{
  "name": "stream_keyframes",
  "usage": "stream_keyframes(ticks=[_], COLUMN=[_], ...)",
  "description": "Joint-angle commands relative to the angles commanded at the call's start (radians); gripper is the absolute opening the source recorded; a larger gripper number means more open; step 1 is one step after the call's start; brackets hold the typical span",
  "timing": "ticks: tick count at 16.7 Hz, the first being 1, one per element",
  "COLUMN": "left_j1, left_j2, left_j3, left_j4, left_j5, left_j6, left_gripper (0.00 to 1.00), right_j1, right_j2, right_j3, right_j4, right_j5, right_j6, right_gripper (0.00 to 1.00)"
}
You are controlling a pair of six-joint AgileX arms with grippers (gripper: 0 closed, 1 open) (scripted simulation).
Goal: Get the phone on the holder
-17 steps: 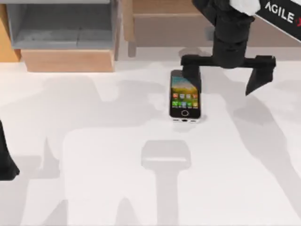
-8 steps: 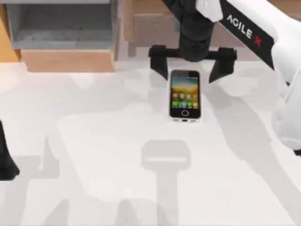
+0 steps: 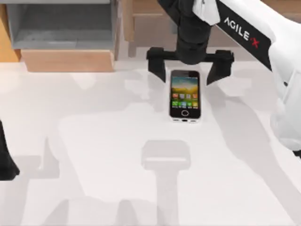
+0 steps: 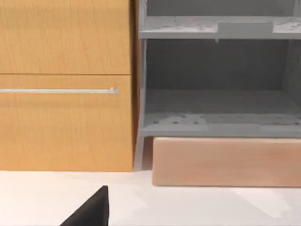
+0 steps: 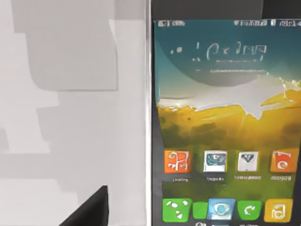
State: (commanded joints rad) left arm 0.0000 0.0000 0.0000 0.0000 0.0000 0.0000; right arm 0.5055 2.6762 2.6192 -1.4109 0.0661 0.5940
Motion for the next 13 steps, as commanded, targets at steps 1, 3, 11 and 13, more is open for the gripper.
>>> stream_keyframes(ticks=[1,3,11,13], left_j1=[0.0,0.0,0.0,0.0], left_j2=[0.0,0.0,0.0,0.0], left_j3=[0.0,0.0,0.0,0.0], left_j4=[0.0,0.0,0.0,0.0], left_j5=[0.0,0.0,0.0,0.0], left_j6=[0.0,0.0,0.0,0.0], left_gripper=[1.0,1.0,1.0,1.0], right_j1=[0.004,0.004,-0.014,-0.014], right_j2=[0.001,0.007,0.033,0.033], right_j3=[-0.025,-0.084,-0.224,-0.224], right_j4=[0.026,0.092,0.259,0.259], right_j5=[0.0,0.001,-0.001,-0.001], right_j6=[0.003,0.004,-0.013,-0.013], right_gripper=[1.0,1.0,1.0,1.0])
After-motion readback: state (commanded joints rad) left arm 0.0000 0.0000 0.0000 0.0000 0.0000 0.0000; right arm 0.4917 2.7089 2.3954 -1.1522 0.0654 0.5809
